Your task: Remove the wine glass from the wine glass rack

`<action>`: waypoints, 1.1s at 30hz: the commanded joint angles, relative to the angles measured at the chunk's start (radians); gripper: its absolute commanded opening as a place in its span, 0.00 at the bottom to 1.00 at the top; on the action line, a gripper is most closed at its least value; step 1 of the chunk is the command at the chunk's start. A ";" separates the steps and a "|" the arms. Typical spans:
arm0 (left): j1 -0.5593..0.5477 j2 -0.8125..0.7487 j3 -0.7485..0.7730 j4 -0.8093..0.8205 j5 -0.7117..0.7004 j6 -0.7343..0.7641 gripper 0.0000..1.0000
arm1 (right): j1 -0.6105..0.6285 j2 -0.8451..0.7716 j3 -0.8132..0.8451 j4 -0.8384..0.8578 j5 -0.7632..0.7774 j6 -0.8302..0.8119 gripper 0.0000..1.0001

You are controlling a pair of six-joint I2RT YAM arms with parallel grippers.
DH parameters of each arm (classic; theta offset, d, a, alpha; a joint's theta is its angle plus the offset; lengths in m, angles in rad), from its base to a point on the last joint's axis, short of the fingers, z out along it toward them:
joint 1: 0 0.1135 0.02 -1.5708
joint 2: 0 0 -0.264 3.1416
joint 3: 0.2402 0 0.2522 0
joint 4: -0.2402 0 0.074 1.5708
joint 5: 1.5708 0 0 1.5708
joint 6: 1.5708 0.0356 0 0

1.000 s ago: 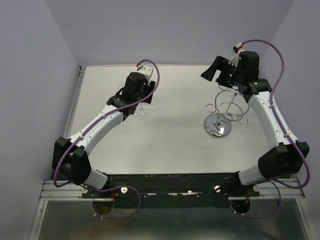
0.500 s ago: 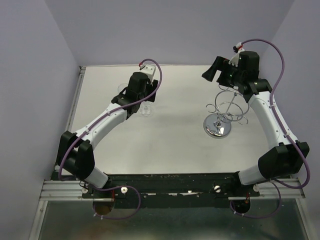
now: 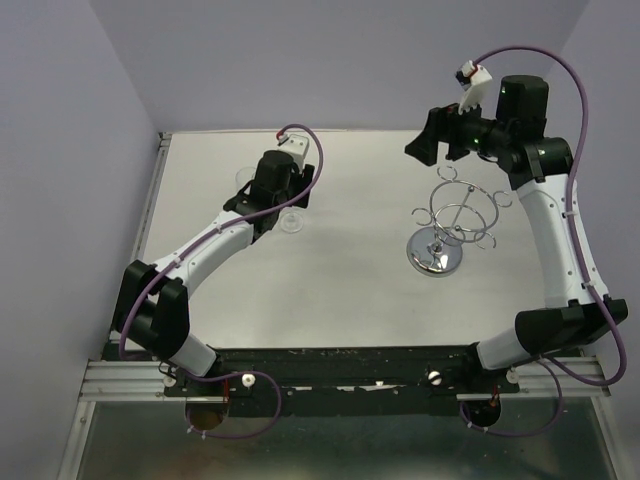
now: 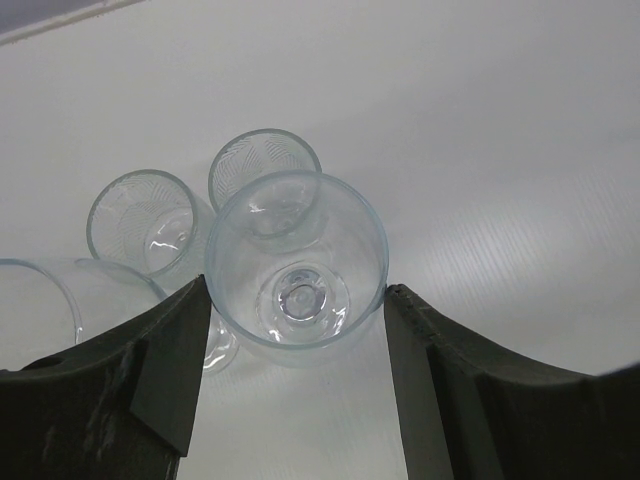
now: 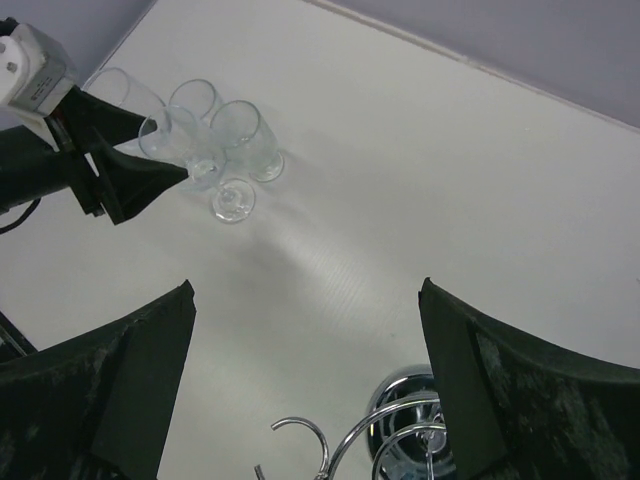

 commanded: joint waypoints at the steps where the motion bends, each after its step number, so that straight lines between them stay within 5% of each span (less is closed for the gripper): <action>1: 0.009 -0.020 -0.027 0.064 0.032 0.008 0.00 | 0.001 0.010 0.064 -0.138 -0.056 -0.103 1.00; 7: 0.009 -0.033 -0.025 0.040 0.032 0.025 0.05 | 0.001 0.000 0.027 -0.161 -0.036 -0.092 1.00; 12: 0.011 -0.072 -0.013 -0.003 0.059 0.031 0.56 | 0.001 -0.016 0.013 -0.163 -0.033 -0.093 1.00; 18: 0.009 -0.103 0.041 -0.093 0.075 0.048 0.96 | 0.001 -0.002 0.050 -0.189 -0.002 -0.068 1.00; 33: 0.011 -0.208 0.218 -0.198 0.035 0.237 0.99 | 0.001 -0.008 0.132 -0.273 0.396 0.065 1.00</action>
